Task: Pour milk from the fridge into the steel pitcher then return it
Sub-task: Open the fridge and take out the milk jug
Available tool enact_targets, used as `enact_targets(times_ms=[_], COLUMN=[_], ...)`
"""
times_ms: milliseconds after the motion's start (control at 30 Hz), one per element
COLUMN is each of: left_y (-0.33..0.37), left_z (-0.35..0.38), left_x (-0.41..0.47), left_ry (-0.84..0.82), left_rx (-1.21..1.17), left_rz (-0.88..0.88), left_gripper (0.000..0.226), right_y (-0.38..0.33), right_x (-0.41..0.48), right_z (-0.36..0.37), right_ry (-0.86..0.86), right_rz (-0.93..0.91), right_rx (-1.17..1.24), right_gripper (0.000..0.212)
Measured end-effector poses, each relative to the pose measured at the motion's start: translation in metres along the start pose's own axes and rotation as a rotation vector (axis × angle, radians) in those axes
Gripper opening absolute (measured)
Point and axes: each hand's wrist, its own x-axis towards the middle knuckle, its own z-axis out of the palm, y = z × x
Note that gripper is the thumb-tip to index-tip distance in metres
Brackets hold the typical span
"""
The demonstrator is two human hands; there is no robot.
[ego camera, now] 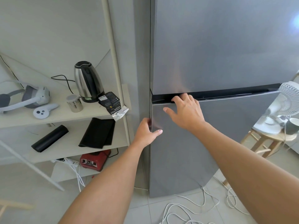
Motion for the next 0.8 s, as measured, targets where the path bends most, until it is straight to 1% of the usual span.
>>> enact_targets(times_ms=[100,200,633,800], left_y=[-0.003,-0.006,-0.010,-0.014], left_z=[0.001,0.000,0.000,0.002], left_x=[0.003,0.006,0.005,-0.011], left_ry=[0.034,0.023,0.000,-0.039], left_rx=[-0.001,0.009,0.046,0.025], left_rz=[0.022,0.040,0.092,0.118], left_gripper=[0.050,0.049,0.051,0.053], right_y=[0.001,-0.002,-0.005,-0.001], right_x=[0.000,0.000,0.001,-0.017], right_z=[0.009,0.017,0.017,0.009], right_ry=[0.075,0.125,0.119,0.111], right_rz=[0.010,0.038,0.072,0.054], right_rx=[0.030,0.049,0.105,0.123], right_gripper=[0.049,0.045,0.042,0.041])
